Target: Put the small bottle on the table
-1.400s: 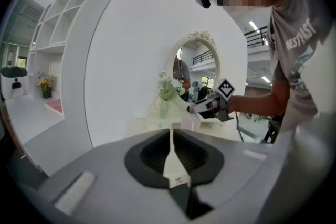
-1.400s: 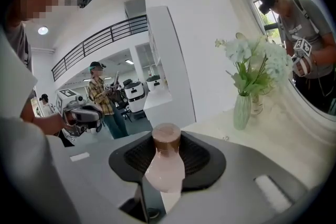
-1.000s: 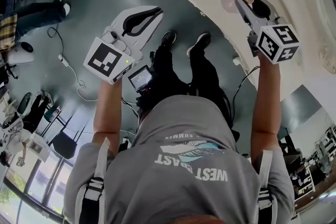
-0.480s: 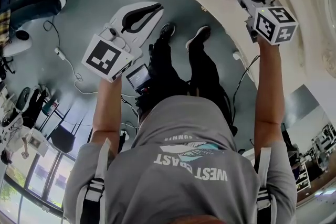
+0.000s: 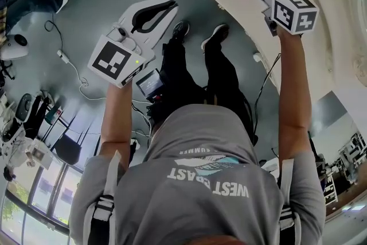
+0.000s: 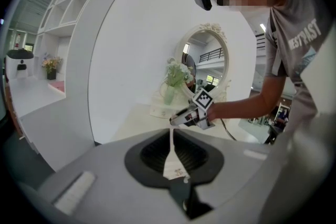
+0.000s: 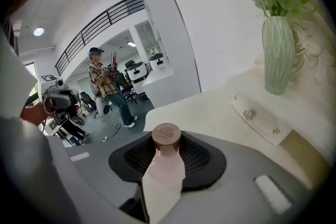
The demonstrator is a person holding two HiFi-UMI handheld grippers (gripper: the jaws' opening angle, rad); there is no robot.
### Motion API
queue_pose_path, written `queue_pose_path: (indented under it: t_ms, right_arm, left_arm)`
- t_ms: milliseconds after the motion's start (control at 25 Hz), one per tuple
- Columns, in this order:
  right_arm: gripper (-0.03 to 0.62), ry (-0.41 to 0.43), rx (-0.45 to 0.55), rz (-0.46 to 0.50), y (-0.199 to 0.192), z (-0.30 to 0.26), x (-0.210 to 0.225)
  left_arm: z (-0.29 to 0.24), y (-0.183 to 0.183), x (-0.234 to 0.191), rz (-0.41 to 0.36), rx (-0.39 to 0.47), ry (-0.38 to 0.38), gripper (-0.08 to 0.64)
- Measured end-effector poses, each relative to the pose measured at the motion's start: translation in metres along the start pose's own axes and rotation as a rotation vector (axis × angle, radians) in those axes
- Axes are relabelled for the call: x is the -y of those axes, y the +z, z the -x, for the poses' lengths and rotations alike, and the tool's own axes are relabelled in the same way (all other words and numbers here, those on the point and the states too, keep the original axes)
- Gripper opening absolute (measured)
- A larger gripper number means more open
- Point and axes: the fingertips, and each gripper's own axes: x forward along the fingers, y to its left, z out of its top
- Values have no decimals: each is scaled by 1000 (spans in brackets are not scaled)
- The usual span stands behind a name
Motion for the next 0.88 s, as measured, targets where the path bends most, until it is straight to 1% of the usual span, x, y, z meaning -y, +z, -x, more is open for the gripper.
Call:
queue_pose_path:
  t_ms: [240,400,600,880]
  right_arm:
    - [144,9,-17,-4,-10,-11,3]
    - [146,25,-17,5,-9,-13,3]
    - [152,31,-37,43,-6,-12,-6]
    - [169,34,-54,58,-16,-13,-12]
  left_arm:
    - [0,-6,1,4,-4,3,20]
    - [-2,-8,4,3,-5,0,20]
    - [-1,0,9,-1,5,-4,20]
    - [5,12,14,-28,13,-3,20]
